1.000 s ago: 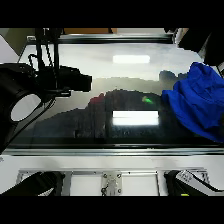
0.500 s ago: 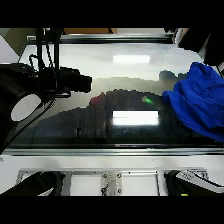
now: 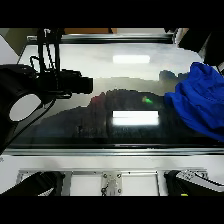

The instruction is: Fold the clothes and pants, and hang the long-sleeved shirts on hangers.

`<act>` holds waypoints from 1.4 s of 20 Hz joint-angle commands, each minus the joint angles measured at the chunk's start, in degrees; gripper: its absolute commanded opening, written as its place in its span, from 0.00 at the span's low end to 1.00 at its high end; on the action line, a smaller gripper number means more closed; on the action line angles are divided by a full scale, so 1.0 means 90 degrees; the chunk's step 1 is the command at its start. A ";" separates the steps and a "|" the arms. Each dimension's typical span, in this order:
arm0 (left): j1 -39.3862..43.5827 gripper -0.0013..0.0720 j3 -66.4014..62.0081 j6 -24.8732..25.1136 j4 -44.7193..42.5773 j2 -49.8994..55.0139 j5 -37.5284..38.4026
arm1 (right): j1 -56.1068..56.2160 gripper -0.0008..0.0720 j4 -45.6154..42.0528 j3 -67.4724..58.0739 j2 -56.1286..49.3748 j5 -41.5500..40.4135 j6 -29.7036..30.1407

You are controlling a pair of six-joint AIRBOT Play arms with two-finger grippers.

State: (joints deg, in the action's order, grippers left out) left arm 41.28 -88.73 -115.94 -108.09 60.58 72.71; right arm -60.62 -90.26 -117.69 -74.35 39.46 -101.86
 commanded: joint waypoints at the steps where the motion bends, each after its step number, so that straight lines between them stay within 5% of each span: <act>1: 0.0005 0.03 0.0000 -0.0005 0.0024 0.0010 0.0032 | 0.0007 0.02 0.0100 -0.0010 0.0095 -0.0816 0.0010; 10: 0.0005 0.03 0.0376 -0.0029 0.0036 0.0102 0.0046 | 0.0330 0.02 0.0491 0.0002 -0.0083 -0.0597 0.0714; 26: 0.0005 0.03 0.0668 -0.0068 0.0024 0.0102 0.0044 | 0.0262 0.04 -0.0177 0.0121 -0.0141 0.0539 0.0707; 27: 0.0005 0.03 0.0668 -0.0068 0.0027 0.0102 0.0044 | 0.0262 0.11 -0.0172 0.0121 -0.0134 0.0539 0.0704; 28: 0.0005 0.03 0.0668 -0.0066 0.0024 0.0102 0.0044 | 0.0265 0.43 -0.0163 0.0121 -0.0114 0.0539 0.0704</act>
State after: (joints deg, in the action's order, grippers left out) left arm 41.28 -82.74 -116.53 -107.90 61.45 73.12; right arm -58.24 -91.64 -116.51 -75.66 45.01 -95.55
